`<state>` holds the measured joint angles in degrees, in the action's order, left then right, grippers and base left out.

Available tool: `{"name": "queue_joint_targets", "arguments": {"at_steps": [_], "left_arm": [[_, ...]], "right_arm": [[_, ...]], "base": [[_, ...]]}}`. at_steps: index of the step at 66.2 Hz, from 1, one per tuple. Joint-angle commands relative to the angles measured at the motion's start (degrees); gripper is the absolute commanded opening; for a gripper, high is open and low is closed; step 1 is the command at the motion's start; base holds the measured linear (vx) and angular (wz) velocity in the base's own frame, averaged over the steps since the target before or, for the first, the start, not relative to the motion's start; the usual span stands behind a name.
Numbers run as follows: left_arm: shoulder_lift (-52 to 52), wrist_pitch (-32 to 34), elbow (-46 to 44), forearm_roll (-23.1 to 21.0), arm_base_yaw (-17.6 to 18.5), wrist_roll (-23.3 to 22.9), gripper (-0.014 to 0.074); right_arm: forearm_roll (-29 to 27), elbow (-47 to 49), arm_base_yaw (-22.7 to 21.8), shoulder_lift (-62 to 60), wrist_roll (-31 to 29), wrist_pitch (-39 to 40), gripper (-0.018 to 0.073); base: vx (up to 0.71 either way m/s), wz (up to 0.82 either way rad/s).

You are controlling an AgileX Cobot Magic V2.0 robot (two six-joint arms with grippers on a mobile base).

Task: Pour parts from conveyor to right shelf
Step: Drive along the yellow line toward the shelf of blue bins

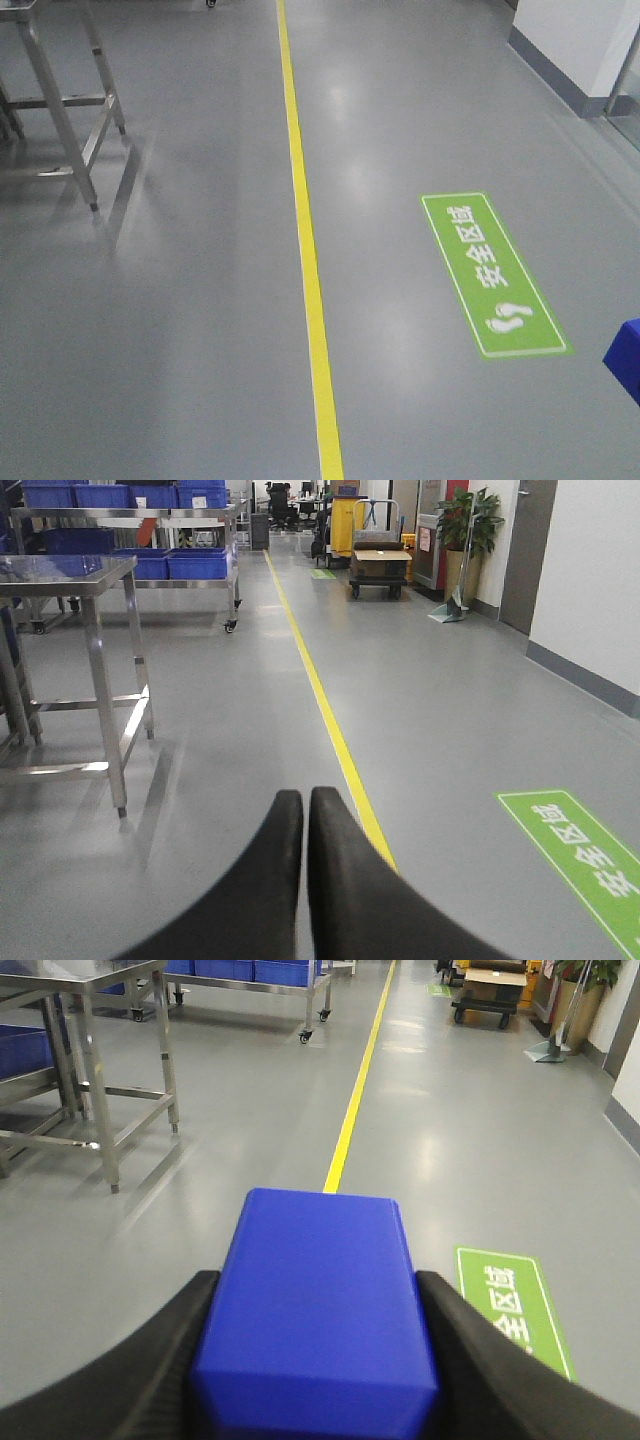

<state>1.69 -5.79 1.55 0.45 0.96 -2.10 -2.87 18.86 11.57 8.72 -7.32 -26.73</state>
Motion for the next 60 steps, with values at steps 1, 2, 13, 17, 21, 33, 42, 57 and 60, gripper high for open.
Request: {"name": "queue_joint_targets", "arguments": {"at_steps": [1,2,13,17,21,33,42,57,60], "left_arm": [[1.0,4.5,-1.1,-0.5,0.3,-0.5,-0.0006],[1.0,4.5,-1.1,-0.5,0.3,-0.5,-0.0006],[1.0,4.5,-1.1,-0.5,0.3,-0.5,-0.0006],[1.0,4.6,-1.1,-0.5,0.3,-0.5,-0.0006],[1.0,4.6,-1.1,-0.5,0.3,-0.5,-0.0006],[1.0,4.6,-1.1,-0.5,0.3,-0.5,-0.0006],[1.0,4.6,-1.1,-0.5,0.3,-0.5,-0.0006],[1.0,4.6,-1.1,-0.5,0.3,-0.5,-0.0006],[1.0,4.6,-1.1,-0.5,0.3,-0.5,-0.0006]], "right_arm": [[0.2,1.7,-0.3,0.6,-0.3,4.8,-0.0005],[0.2,1.7,-0.3,0.6,-0.3,4.8,-0.0005],[0.2,1.7,-0.3,0.6,-0.3,4.8,-0.0005],[0.2,1.7,-0.3,0.6,-0.3,4.8,-0.0005],[0.1,1.7,-0.3,0.6,-0.3,4.8,-0.0005],[0.2,1.7,-0.3,0.6,-0.3,4.8,-0.0005],[0.1,1.7,-0.3,0.6,-0.3,4.8,-0.0005],[0.1,1.7,-0.3,0.6,-0.3,4.8,-0.0005],[0.1,1.7,-0.3,0.6,-0.3,4.8,-0.0005]], "base": [[0.83,-0.01],[0.83,-0.01],[0.86,0.00],[0.88,0.01],[0.89,0.03],[0.90,0.03],[0.92,0.04],[0.93,0.02],[0.93,0.01]]}}
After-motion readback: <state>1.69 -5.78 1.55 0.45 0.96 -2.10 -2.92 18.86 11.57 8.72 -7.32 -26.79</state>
